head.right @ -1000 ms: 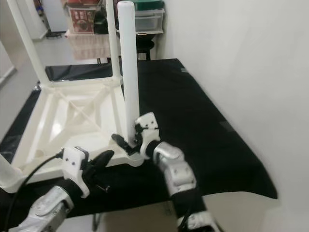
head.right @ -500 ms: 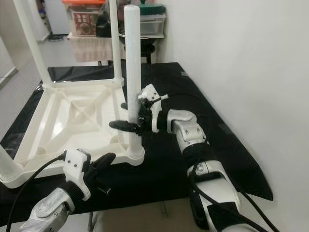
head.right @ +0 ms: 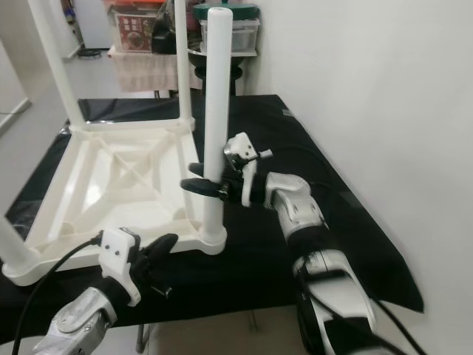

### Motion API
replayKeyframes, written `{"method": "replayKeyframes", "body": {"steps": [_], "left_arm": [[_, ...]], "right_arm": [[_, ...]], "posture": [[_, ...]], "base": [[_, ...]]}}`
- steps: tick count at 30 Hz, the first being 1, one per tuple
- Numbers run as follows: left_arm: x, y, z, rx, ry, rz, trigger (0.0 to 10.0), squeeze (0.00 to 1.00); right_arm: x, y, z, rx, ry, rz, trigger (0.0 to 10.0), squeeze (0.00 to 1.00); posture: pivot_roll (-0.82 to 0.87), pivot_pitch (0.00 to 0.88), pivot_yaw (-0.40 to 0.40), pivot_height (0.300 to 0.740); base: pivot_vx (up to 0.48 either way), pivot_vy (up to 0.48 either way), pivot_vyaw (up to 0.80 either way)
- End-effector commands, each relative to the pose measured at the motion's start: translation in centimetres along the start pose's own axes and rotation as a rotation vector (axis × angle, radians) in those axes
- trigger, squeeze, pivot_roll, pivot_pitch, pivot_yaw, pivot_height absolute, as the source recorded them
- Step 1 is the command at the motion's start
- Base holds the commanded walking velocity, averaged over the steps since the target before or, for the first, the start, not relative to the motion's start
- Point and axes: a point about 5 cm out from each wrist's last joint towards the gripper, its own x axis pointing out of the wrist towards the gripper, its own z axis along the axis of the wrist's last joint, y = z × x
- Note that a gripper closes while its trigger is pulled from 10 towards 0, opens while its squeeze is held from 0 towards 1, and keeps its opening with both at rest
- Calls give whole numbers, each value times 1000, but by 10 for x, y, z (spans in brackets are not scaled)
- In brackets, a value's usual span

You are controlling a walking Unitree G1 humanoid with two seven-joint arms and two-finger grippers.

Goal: Building children table

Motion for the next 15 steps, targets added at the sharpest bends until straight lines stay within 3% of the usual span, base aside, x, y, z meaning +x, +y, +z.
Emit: {"method": "replayKeyframes", "body": {"steps": [1, 2, 3, 4, 5, 6, 7, 14, 15], "left_arm": [[-3, 2, -2, -1, 17, -2, 10000, 0], [-3, 2, -2, -1, 18, -4, 10000, 0], [-3, 2, -2, -1, 18, -4, 10000, 0], [-3, 2, -2, -3, 19, -7, 10000, 0], [-3, 2, -2, -3, 19, -7, 10000, 0], [-3, 2, -3, -2, 22, -9, 10000, 0], [-4, 2, -3, -2, 22, -5, 10000, 0], [-4, 2, -3, -1, 24, -6, 10000, 0], [-3, 2, -3, 1, 23, -2, 10000, 0]], "right_arm": [[-2, 1, -39, 167, 127, -499, 0, 0], [-7, 14, -59, 256, 212, -700, 0, 0], [-7, 14, -59, 256, 212, -700, 0, 0], [-3, 36, -72, 271, 259, -701, 0, 0], [-3, 36, -72, 271, 259, -701, 0, 0], [2, 45, -75, 244, 282, -654, 0, 0], [5, 45, -72, 191, 270, -592, 0, 0], [10, 37, -70, 141, 259, -561, 0, 0], [13, 40, -69, 155, 239, -527, 10000, 0]], "posture": [[-17, 0, -60, 740], [-17, 0, -60, 740], [-17, 0, -60, 740], [-12, 0, -43, 740], [-12, 0, -43, 740], [-11, 0, -42, 740], [-8, 0, -47, 740], [-6, 0, -46, 740], [-8, 0, -40, 740]], "base": [[0, 0, 0], [0, 0, 0], [0, 0, 0], [0, 0, 0], [0, 0, 0], [0, 0, 0], [0, 0, 0], [0, 0, 0], [0, 0, 0]]}}
